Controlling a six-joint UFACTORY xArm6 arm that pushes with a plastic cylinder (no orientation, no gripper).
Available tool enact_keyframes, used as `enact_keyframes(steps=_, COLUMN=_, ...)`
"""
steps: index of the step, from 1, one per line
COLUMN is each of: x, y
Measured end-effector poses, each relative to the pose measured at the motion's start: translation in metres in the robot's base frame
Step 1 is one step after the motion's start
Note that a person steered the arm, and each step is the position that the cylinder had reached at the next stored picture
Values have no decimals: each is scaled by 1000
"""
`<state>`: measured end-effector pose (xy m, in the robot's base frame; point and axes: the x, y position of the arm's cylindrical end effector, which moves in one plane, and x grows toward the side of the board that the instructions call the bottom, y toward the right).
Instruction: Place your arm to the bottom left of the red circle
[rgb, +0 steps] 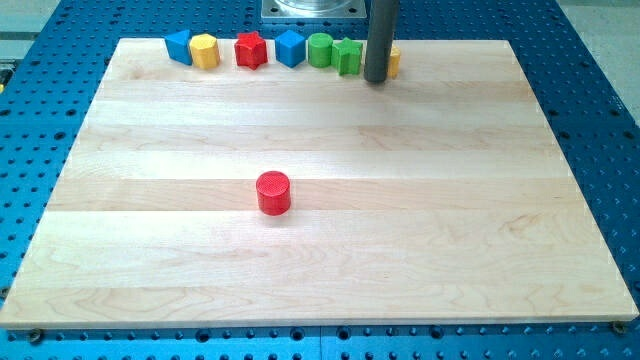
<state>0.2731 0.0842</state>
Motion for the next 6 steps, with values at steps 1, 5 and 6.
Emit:
enact_keyframes(steps=1, x=0, y=-4)
enact_keyframes(steps=5, x=163, y=-220)
enact_keyframes(steps=6, x=217, y=-241)
